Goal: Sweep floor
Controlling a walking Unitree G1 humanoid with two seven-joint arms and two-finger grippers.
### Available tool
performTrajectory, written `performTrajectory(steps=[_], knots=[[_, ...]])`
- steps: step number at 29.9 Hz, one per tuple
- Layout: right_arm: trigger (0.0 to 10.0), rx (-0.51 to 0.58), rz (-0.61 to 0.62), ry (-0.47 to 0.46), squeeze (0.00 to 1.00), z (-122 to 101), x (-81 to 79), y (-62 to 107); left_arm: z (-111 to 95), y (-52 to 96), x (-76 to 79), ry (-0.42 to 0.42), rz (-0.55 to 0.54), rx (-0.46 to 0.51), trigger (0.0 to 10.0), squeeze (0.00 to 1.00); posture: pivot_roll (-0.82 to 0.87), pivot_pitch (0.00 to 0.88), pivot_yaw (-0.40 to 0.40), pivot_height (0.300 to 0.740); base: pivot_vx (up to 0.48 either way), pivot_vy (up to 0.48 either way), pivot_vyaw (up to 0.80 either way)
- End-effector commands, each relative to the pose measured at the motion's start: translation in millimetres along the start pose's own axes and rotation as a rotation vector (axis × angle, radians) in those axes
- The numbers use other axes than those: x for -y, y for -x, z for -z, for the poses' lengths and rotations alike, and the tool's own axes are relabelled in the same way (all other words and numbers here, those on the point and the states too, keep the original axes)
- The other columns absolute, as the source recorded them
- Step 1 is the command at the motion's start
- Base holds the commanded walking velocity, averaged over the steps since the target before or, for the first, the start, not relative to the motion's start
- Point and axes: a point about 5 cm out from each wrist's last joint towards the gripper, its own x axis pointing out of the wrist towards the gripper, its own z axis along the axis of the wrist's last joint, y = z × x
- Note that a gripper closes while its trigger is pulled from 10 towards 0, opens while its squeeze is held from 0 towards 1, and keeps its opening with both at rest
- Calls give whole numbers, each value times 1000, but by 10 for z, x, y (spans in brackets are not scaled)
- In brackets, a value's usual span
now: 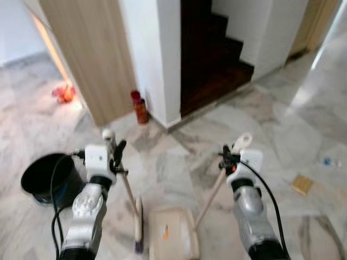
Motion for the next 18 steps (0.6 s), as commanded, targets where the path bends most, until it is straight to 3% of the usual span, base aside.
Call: performTrajectory(steps=[1,18], knots=[[10000,44,-7,-29,0,-90,-46,-34,-95,-46,-13,-32,1,39,10000,0,90,11,58,740,0,262,594],[10000,46,-17,-28,0,-96,-60,-40,-96,-49,-18,-37,-5,39,10000,0,94,5,55,740,0,265,644]])
